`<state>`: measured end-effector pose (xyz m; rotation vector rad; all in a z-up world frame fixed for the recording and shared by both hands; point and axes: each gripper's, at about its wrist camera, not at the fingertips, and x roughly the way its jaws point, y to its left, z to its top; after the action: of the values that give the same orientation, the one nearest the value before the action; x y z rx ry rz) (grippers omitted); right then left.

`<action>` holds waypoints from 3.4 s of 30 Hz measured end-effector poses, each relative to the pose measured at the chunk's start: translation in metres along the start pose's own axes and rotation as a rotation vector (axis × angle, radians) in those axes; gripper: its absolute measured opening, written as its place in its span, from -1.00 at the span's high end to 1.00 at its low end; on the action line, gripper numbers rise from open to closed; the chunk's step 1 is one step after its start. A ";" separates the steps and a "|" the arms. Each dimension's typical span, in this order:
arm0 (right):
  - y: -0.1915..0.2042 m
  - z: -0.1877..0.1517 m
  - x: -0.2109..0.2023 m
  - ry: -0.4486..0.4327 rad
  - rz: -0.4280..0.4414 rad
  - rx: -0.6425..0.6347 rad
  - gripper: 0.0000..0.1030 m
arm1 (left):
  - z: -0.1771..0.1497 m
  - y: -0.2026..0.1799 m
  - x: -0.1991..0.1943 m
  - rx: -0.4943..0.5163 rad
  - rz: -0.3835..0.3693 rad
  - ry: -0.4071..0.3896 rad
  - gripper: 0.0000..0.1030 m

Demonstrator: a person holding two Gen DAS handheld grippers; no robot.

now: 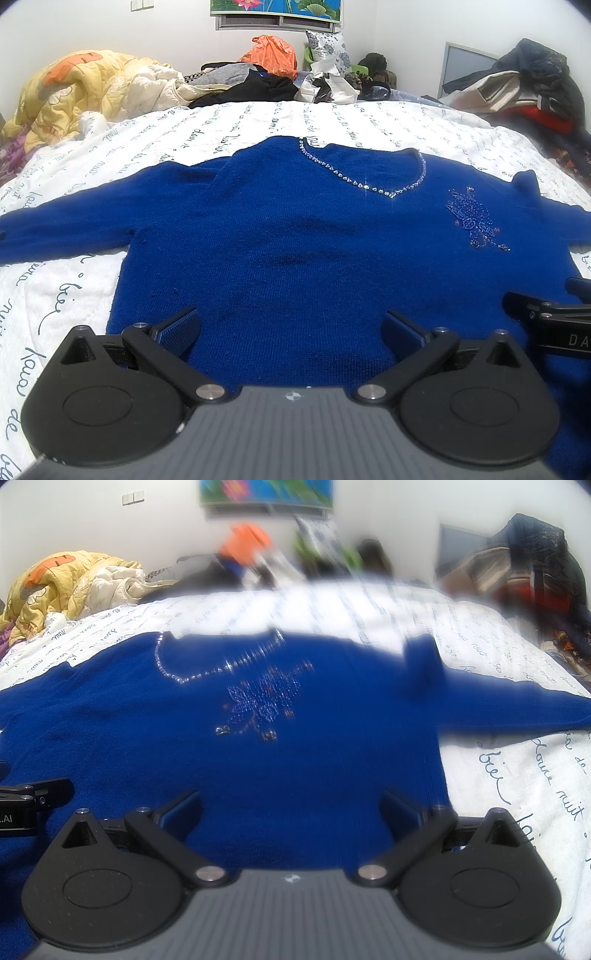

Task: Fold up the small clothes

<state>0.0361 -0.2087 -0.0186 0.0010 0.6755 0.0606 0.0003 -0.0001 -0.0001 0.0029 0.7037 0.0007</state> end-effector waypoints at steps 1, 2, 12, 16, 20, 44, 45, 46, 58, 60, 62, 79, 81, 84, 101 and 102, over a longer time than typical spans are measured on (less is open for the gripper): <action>0.000 0.000 0.000 0.000 0.000 0.000 -1.00 | 0.000 0.000 0.000 0.000 0.000 0.000 -1.00; 0.000 0.000 0.000 0.000 0.000 0.000 -1.00 | 0.000 0.000 0.000 0.000 0.000 0.000 -1.00; 0.000 0.000 0.000 0.000 0.000 0.000 -1.00 | 0.000 0.000 0.000 0.000 -0.001 0.000 -1.00; 0.000 0.000 0.000 0.000 0.000 0.000 -1.00 | 0.000 0.000 0.000 -0.001 -0.001 0.000 -1.00; 0.000 0.000 0.000 0.000 0.000 0.000 -1.00 | 0.000 0.000 0.000 -0.001 -0.001 0.000 -1.00; 0.000 0.000 0.000 0.000 0.001 0.000 -1.00 | 0.000 0.000 0.000 -0.001 -0.001 0.000 -1.00; 0.000 0.000 0.000 0.000 0.001 0.000 -1.00 | 0.000 0.000 0.000 -0.001 -0.001 0.000 -1.00; 0.000 0.000 0.000 0.000 0.001 0.000 -1.00 | 0.000 0.000 0.000 -0.001 -0.001 0.000 -1.00; 0.000 0.000 0.000 0.002 0.000 -0.001 -1.00 | 0.000 0.000 0.000 0.001 0.001 0.000 -1.00; 0.000 0.000 0.000 0.002 0.000 -0.001 -1.00 | 0.000 0.000 0.000 0.002 0.005 0.000 -1.00; 0.000 0.000 0.000 0.002 0.000 -0.001 -1.00 | 0.000 -0.004 0.001 0.003 0.007 0.000 -1.00; -0.267 0.029 -0.021 -0.147 0.211 0.799 -1.00 | -0.001 -0.001 -0.001 0.002 0.005 -0.002 -1.00; -0.333 0.022 -0.018 -0.212 0.130 0.955 -1.00 | -0.001 -0.001 -0.001 0.001 0.005 -0.002 -1.00; -0.406 0.015 -0.009 -0.247 0.013 1.119 -0.67 | -0.001 -0.001 -0.001 0.002 0.005 -0.002 -1.00; -0.430 0.031 0.034 -0.243 -0.124 1.061 0.91 | -0.001 -0.001 -0.001 0.002 0.005 -0.002 -1.00; -0.412 0.045 0.026 -0.278 -0.113 0.988 0.91 | -0.001 -0.001 -0.001 0.002 0.005 -0.002 -1.00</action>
<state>0.1073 -0.6175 -0.0080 0.9047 0.3704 -0.3806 -0.0009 -0.0011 -0.0002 0.0060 0.7018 0.0047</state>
